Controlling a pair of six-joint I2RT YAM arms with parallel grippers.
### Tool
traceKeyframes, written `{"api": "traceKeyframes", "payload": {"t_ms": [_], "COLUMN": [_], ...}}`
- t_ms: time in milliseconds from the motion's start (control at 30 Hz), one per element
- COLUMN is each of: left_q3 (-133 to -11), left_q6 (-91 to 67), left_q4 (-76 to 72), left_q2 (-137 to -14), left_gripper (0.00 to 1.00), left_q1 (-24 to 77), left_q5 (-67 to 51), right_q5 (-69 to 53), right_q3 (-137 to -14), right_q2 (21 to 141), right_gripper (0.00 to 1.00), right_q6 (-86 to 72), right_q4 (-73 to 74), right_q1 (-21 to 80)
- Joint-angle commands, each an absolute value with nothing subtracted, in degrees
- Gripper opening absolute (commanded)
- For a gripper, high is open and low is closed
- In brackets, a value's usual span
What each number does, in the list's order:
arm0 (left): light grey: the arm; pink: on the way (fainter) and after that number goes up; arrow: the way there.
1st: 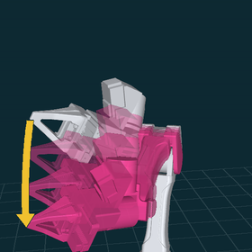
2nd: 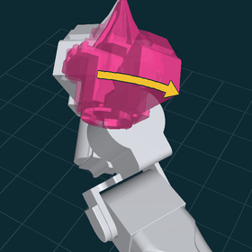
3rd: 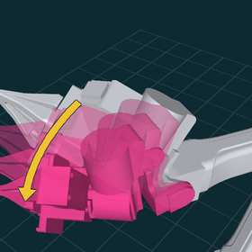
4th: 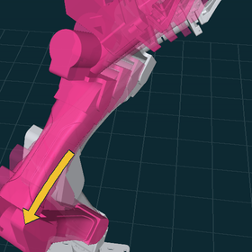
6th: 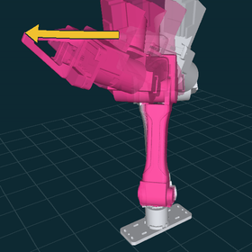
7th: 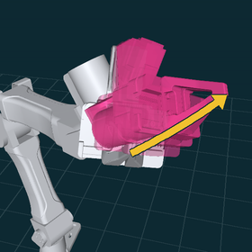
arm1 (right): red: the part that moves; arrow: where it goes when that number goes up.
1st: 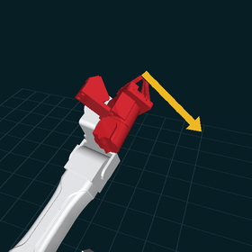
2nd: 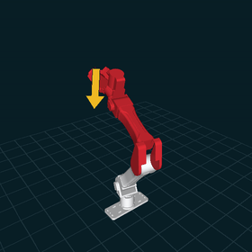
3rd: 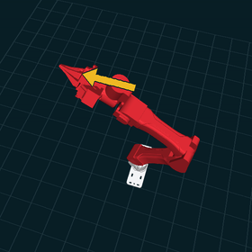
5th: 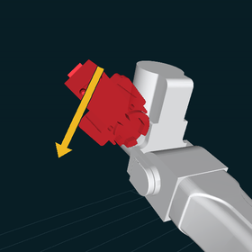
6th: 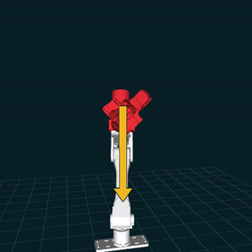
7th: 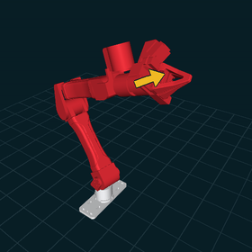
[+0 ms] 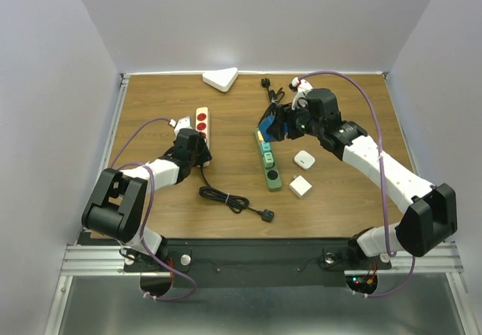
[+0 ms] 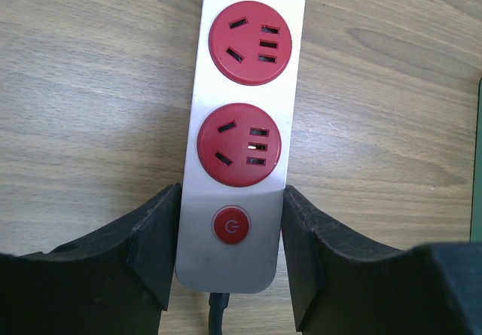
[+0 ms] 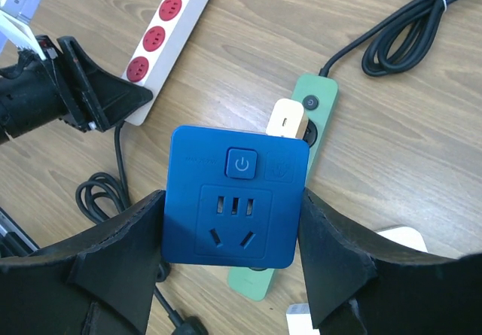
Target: Insert the plug
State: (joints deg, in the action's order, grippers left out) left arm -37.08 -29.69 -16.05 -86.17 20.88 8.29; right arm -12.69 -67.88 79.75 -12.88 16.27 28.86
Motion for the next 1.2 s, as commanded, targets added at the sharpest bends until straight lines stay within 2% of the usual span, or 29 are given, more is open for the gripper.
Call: {"api": "traceKeyframes", "payload": {"t_ms": [0, 300, 633, 833, 1167], "left_q3": [-38.67, -44.73, -54.93, -58.96, -59.06], "left_q6": [-30.24, -25.67, -22.68, -15.56, -14.33], "left_q4": [-16.70, -15.83, -11.07, -10.38, -7.74], "left_q2": [-84.37, -87.45, -83.14, -89.89, -95.62], "left_gripper": [0.00, 0.00, 0.00, 0.00, 0.00], "left_q1": [21.01, 21.09, 20.74, 20.92, 26.54], "left_q5": [9.05, 7.91, 10.64, 1.07, 1.49], "right_q5": [-12.92, -7.91, -4.74, -4.22, -3.43], "right_q3": [-67.06, -63.81, -63.11, -62.67, -62.14], "right_q2": [76.91, 72.61, 71.19, 71.46, 70.66], "right_gripper": [0.00, 0.00, 0.00, 0.00, 0.00], "right_q6": [-13.54, -14.76, -14.94, -15.12, -15.47], "right_q4": [13.18, 13.36, 15.29, 15.29, 15.29], "right_q1": [29.00, 29.00, 29.09, 29.00, 29.00]}}
